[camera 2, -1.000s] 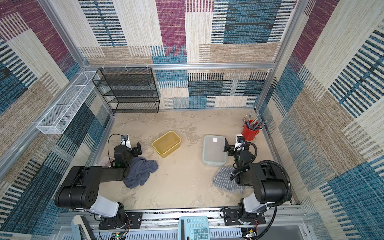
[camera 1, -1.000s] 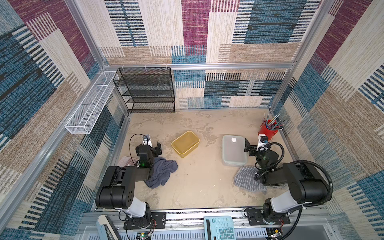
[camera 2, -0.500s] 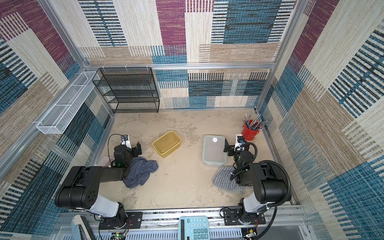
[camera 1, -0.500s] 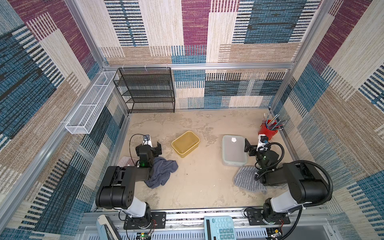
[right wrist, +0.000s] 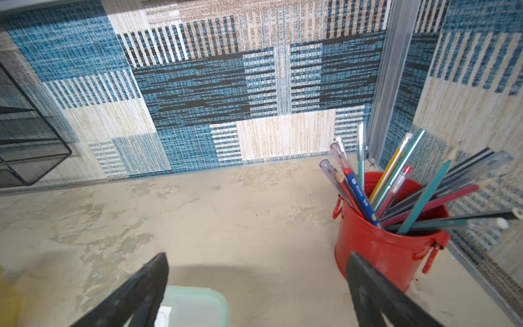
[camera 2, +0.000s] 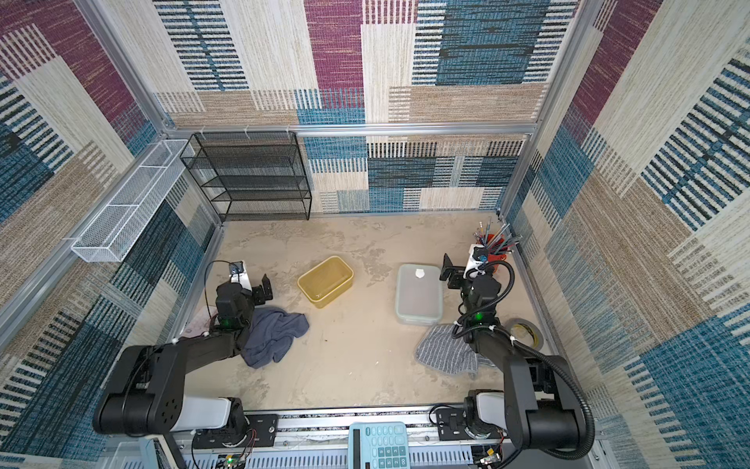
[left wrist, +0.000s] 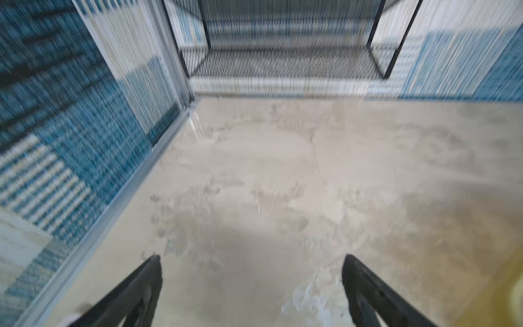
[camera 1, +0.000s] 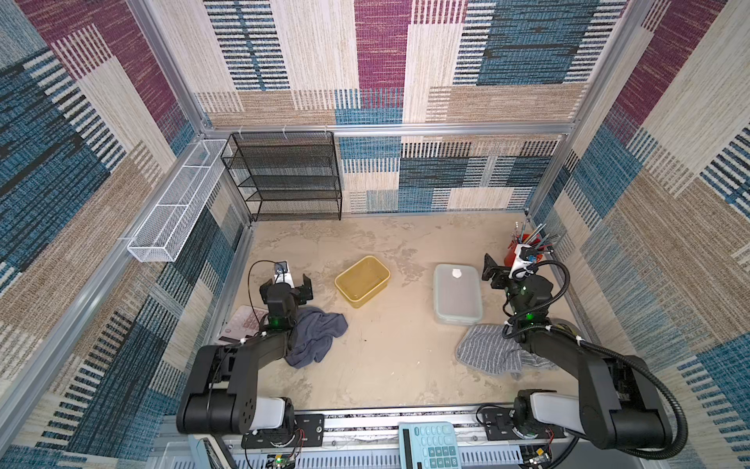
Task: Wipe the insides of the lunch boxes
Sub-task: Move the lunch box to the center of the board.
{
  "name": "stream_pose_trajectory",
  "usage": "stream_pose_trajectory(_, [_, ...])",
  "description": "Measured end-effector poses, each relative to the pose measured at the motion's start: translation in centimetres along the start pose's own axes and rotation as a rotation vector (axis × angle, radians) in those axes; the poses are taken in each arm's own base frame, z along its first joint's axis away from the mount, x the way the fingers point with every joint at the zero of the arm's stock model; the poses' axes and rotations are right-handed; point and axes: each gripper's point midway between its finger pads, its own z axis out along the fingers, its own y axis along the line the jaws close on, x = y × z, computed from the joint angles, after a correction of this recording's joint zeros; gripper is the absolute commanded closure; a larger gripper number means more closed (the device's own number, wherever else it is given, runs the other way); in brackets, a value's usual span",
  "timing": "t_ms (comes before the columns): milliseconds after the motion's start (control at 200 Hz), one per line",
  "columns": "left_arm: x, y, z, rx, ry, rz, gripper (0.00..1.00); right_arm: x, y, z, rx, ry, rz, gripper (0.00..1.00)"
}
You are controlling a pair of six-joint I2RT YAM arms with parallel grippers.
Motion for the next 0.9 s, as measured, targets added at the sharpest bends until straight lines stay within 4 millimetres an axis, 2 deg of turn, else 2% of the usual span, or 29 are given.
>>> stream_pose_trajectory(30, [-1.7, 0.0, -0.6, 0.009, -0.042, -0.011, 0.0, 0.0, 0.2, 0.0, -0.011, 0.011, 0.018, 0.02])
stream_pose_trajectory(90, [-3.6, 0.2, -2.0, 0.012, -0.098, -0.033, 0.0, 0.6, 0.6, 0.0, -0.032, 0.042, 0.054, 0.02])
stream_pose_trajectory(225, [-5.4, -0.3, -4.1, 0.056, -0.129, -0.121, 0.0, 2.2, 1.4, -0.2, -0.074, 0.116, 0.136, 0.02])
stream_pose_trajectory(285, [-6.2, -1.6, -4.9, 0.097, -0.134, -0.137, 0.0, 2.8, 1.7, -0.4, -0.094, 0.138, 0.168, 0.02])
stream_pose_trajectory(441, [-7.6, -8.1, -7.6, 0.239, -0.127, -0.119, 0.0, 5.3, 2.2, -0.9, -0.122, 0.214, 0.255, 0.01])
stream_pose_trajectory(591, [-8.8, -13.9, -9.5, 0.358, -0.121, -0.079, 0.0, 6.6, 2.5, -1.4, -0.134, 0.259, 0.313, 0.01])
stream_pose_trajectory(661, [-8.2, -16.8, -10.1, 0.397, -0.093, -0.048, 0.0, 7.2, 2.7, -1.6, -0.14, 0.279, 0.337, 0.03])
stream_pose_trajectory(696, [-7.6, -19.0, -10.7, 0.45, -0.074, -0.028, 0.0, 7.6, 2.8, -1.7, -0.144, 0.29, 0.35, 0.05])
stream_pose_trajectory(731, [-7.4, -20.1, -11.0, 0.471, -0.064, -0.018, 0.0, 8.0, 2.9, -1.9, -0.149, 0.303, 0.365, 0.06])
stream_pose_trajectory(736, [-7.0, -20.8, -11.2, 0.486, -0.055, -0.009, 0.0, 8.1, 2.9, -1.9, -0.15, 0.307, 0.368, 0.06])
stream_pose_trajectory(771, [-6.4, -22.3, -11.6, 0.516, -0.036, 0.008, 0.0, 8.6, 3.1, -2.1, -0.157, 0.322, 0.382, 0.07])
stream_pose_trajectory(896, [-4.8, -27.1, -12.9, 0.602, 0.019, 0.034, 0.0, 9.8, 3.6, -2.6, -0.179, 0.366, 0.431, 0.09])
